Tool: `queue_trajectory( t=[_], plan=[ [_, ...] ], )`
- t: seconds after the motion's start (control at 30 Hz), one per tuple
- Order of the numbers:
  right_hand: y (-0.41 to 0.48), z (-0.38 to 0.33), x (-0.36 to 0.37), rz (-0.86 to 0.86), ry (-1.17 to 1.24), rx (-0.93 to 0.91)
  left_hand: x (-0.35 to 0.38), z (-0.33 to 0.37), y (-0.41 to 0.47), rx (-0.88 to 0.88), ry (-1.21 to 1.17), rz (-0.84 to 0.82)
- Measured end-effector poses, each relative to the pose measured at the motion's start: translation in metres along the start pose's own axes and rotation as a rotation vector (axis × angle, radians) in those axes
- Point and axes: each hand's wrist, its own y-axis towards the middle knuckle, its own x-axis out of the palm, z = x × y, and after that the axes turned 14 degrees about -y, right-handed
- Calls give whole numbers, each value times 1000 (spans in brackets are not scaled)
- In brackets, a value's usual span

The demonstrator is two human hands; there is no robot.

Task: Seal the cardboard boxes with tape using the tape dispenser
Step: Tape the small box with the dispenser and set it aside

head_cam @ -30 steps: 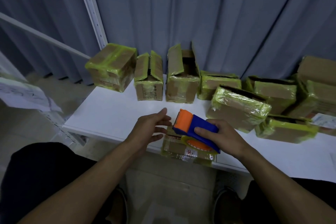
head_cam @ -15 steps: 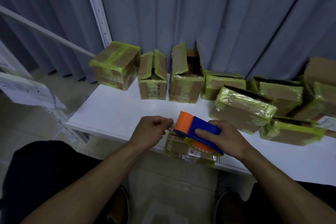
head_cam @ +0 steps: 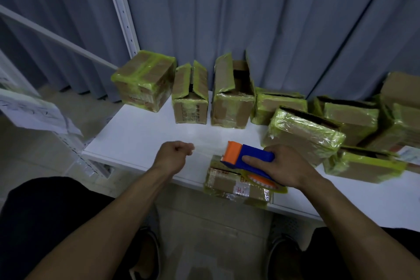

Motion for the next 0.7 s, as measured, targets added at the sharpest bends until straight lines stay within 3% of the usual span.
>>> queue_trajectory(
  t=[0.23, 0.7],
  plan=[
    [18, -10, 9, -57, -234, 17, 5, -37, 11, -298, -44, -20],
    [51, -26, 37, -248, -430, 116, 21, -97, 29, -314, -116, 58]
  ],
)
